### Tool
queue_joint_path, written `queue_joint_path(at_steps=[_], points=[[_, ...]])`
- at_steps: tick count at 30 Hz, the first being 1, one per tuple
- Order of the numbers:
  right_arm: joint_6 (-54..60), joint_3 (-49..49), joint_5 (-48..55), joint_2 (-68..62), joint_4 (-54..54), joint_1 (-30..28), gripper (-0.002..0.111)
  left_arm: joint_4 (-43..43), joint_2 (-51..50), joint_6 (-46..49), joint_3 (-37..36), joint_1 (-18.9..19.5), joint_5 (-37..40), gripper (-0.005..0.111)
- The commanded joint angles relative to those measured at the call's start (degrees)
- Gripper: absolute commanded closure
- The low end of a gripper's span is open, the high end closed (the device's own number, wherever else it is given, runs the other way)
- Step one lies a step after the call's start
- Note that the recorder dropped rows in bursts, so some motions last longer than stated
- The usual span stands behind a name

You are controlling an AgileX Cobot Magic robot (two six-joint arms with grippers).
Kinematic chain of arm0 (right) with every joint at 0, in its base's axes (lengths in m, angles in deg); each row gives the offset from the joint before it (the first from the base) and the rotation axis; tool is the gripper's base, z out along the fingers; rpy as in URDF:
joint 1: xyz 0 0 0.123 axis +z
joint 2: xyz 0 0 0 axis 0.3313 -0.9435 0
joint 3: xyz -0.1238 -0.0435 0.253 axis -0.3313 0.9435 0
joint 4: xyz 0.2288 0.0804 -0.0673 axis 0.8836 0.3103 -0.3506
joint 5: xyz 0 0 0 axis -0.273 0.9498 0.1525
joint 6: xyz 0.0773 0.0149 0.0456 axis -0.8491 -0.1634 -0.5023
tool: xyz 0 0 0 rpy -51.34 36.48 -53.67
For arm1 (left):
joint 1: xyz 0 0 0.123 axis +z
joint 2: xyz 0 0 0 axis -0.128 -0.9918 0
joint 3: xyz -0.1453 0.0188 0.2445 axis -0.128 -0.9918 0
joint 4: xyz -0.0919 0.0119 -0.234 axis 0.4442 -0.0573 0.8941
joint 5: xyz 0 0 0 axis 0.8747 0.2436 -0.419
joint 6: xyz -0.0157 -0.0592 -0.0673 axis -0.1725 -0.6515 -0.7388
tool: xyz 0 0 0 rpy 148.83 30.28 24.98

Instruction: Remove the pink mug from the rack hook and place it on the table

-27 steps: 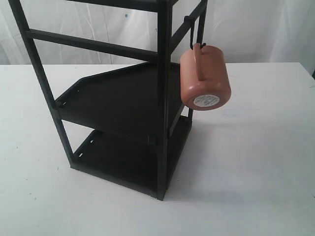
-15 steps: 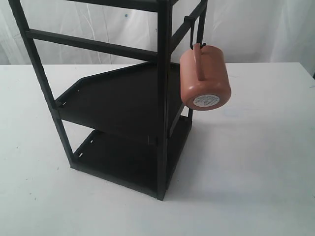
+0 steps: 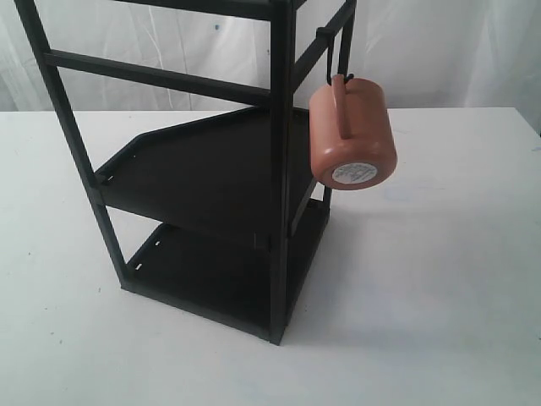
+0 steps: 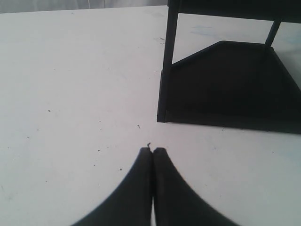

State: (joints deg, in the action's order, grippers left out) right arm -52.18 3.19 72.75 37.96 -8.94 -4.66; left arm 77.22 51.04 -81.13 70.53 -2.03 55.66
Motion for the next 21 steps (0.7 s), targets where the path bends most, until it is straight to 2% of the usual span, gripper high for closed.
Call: queue_joint_path(at_steps=[1,4,6,7,8,9,10,11,14,21], points=[[18.3,-5.5,13.6,-9.0,9.9,0.6,0.108,0.2,0.2,-0.1,-0.2,0.1,-0.2,0.107],[28.1,-6.6,14.6,-14.3,23.1,0.6,0.105,0.2,0.2,-0.1,-0.2,0.1,-0.2,0.107],[35.4,-6.6,14.3,-16.6,31.7,0.6,0.092,0.2,0.2,-0.1,-0.2,0.1,-0.2,0.107],[40.6,-6.6,13.4,-18.2,37.7,0.6,0.080,0.2,0.2,-0.1,-0.2,0.1,-0.2,0.107],[44.0,-6.6,13.2,-19.1,41.8,0.7,0.074,0.2,0.2,-0.1,-0.2,0.1,-0.2,0.107],[52.1,-6.6,13.4,-20.9,50.8,0.7,0.064,0.2,0.2,-0.1,-0.2,0.1,-0.2,0.107],[56.7,-6.6,13.4,-21.9,55.3,0.7,0.061,0.2,0.2,-0.1,-0.2,0.1,-0.2,0.107],[63.7,-6.6,13.2,-24.1,62.9,0.7,0.060,0.2,0.2,-0.1,-0.2,0.1,-0.2,0.107],[72.5,-6.7,8.0,-28.5,71.6,0.7,0.060,0.2,0.2,-0.1,-0.2,0.1,-0.2,0.107],[77.9,-11.9,8.9,-36.4,72.5,2.1,0.060,0.2,0.2,-0.1,-0.2,0.1,-0.2,0.107]])
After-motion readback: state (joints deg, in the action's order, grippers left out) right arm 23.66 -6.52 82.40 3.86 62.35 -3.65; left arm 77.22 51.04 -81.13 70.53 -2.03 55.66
